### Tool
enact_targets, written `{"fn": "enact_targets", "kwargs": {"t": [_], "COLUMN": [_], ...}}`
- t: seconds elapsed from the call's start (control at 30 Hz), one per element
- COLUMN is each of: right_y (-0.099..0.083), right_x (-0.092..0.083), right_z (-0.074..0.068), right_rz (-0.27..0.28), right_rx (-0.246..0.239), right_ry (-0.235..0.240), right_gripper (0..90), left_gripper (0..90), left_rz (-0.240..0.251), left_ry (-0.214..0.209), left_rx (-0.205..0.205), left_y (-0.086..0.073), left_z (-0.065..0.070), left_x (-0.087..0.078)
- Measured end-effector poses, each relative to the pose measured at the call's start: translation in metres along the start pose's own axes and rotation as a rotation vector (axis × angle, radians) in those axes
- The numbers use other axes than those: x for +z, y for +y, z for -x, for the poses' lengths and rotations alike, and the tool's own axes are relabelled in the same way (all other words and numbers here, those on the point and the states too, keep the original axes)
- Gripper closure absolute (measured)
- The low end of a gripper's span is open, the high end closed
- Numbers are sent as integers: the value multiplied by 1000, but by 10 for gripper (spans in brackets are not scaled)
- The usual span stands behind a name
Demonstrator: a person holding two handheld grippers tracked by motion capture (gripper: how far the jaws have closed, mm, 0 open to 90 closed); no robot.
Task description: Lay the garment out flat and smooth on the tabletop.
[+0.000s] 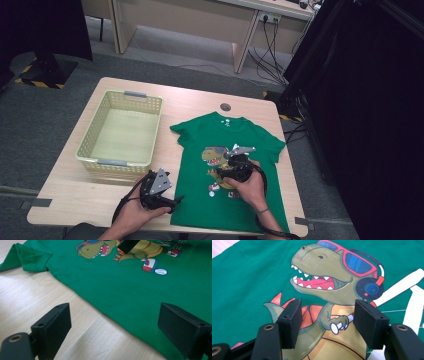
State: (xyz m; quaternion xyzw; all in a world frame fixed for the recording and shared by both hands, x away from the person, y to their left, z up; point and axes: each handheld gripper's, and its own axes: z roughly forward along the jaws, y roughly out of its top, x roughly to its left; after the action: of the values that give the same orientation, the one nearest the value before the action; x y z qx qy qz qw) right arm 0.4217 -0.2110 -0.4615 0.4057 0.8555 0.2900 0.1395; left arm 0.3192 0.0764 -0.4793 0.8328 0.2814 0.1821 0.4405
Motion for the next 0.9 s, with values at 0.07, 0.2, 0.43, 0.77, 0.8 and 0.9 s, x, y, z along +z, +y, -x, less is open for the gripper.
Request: {"fn": "enact_targets", "kwargs": {"t": [0.07,0.2,0.43,0.77,0.8,0.9], "right_y": [1,4,6,-1,-4,-15], "right_x": [1,3,7,-24,-28,-41], "right_z": [-1,1,3,20,24,35], "right_rz": [-4,-1,14,129,135,156], "right_rx": [-4,-13,-22,112,125,180], "right_ry": [5,15,31,-13,-23,-50], "right_gripper": [401,401,390,341,340,334], "left_gripper": [110,110,110,108,108,109], "left_rz": [1,-2,2,-3,-3,-3], "left_ry": [1,0,1,3,4,6], "left_rx": [0,2,2,-9,-7,-2], "left_y": [0,0,0,0,0,0], "left_z": [0,0,0,-1,-1,0], "left_x": [0,0,0,1,1,0]}}
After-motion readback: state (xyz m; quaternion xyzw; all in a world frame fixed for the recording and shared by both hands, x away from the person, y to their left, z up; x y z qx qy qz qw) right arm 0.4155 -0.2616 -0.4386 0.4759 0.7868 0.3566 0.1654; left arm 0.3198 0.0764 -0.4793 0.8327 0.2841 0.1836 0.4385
